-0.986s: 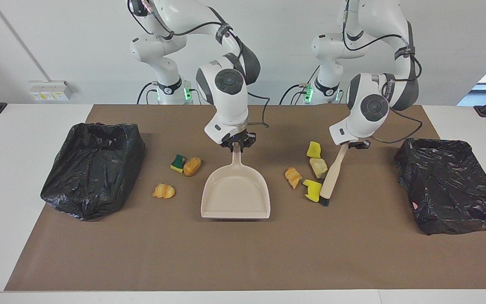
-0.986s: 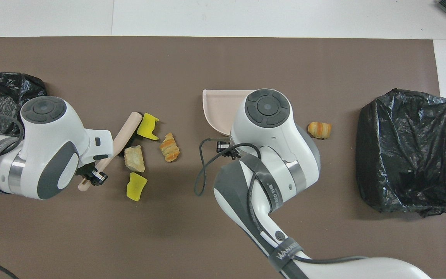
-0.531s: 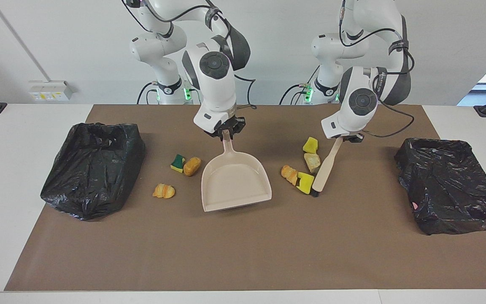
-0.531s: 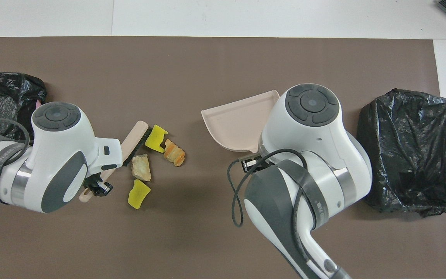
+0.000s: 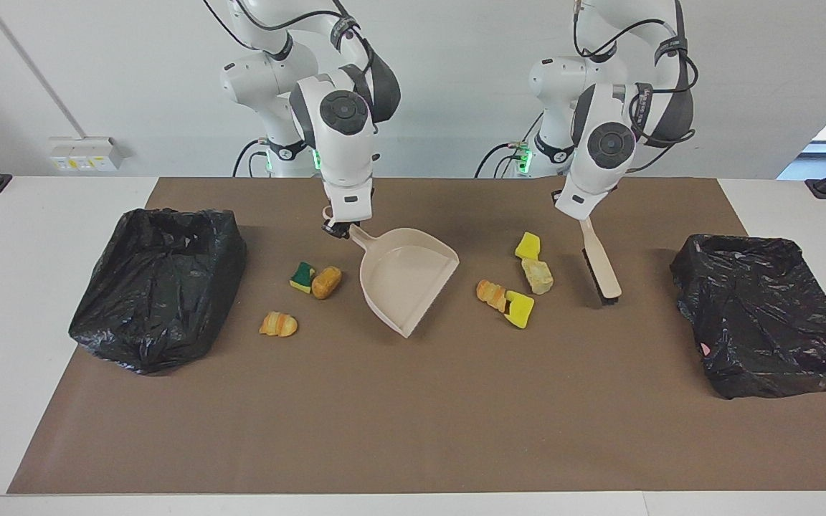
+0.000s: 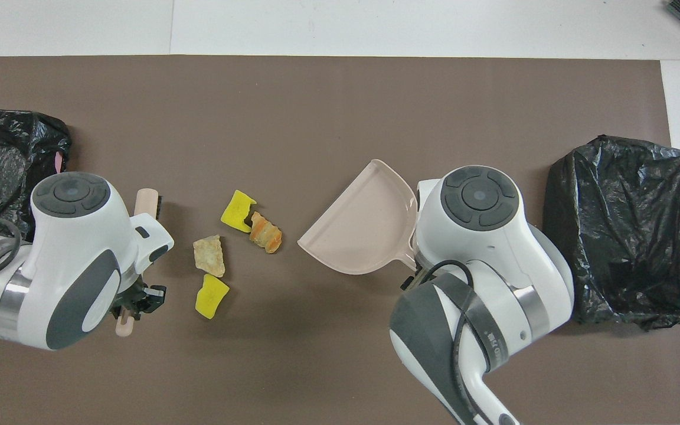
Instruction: Sweep and dump trash in bin
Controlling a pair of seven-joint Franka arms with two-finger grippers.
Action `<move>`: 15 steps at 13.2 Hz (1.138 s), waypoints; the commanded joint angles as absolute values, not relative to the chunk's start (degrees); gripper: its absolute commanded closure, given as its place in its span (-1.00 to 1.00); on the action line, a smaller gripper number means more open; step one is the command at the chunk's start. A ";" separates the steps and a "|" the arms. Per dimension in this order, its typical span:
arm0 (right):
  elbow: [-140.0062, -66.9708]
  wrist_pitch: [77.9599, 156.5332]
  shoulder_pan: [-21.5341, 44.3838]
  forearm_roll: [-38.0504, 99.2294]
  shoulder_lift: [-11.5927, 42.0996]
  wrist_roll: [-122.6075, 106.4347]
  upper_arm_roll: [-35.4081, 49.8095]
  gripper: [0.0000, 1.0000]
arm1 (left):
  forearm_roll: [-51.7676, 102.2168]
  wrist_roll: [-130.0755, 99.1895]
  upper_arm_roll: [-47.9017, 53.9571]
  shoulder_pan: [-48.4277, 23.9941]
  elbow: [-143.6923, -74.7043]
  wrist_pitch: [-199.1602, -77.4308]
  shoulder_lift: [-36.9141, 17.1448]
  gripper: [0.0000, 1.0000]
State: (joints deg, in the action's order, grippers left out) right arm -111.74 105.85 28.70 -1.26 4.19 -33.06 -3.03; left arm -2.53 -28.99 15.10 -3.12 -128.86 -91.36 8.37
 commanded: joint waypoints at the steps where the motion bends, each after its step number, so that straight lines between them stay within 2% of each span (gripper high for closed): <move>1: -115.83 110.47 29.26 -2.55 2.72 -37.00 -2.46 1.00 | 5.23 -38.90 14.68 -4.31 -134.91 -94.13 14.15 1.00; 6: -115.05 115.58 32.95 -2.20 9.65 -37.35 -2.29 1.00 | 10.45 -46.57 20.03 -7.21 -138.25 -100.35 15.21 1.00; 7: -115.05 116.36 35.31 -2.11 10.97 -36.83 -2.20 1.00 | 11.42 -48.84 20.39 -7.29 -138.16 -102.02 14.77 1.00; 11: -114.96 116.72 36.30 -1.93 11.95 -33.32 -2.11 1.00 | 11.51 -48.08 21.01 -6.94 -137.82 -108.08 12.14 1.00; 13: -113.30 113.23 36.65 -2.46 11.95 -30.86 -2.11 1.00 | 11.51 -44.15 20.92 -6.33 -136.67 -110.12 8.80 1.00; 15: -109.09 104.28 37.79 -4.12 12.13 -29.54 -2.20 1.00 | 11.51 -36.25 20.83 -4.58 -136.32 -111.35 8.18 1.00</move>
State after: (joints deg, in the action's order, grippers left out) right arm -113.27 110.86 36.95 -1.84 11.67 -32.03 -2.27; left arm 10.59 -42.34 21.04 -6.29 -137.01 -110.02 9.26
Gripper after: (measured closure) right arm 0.674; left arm 0.722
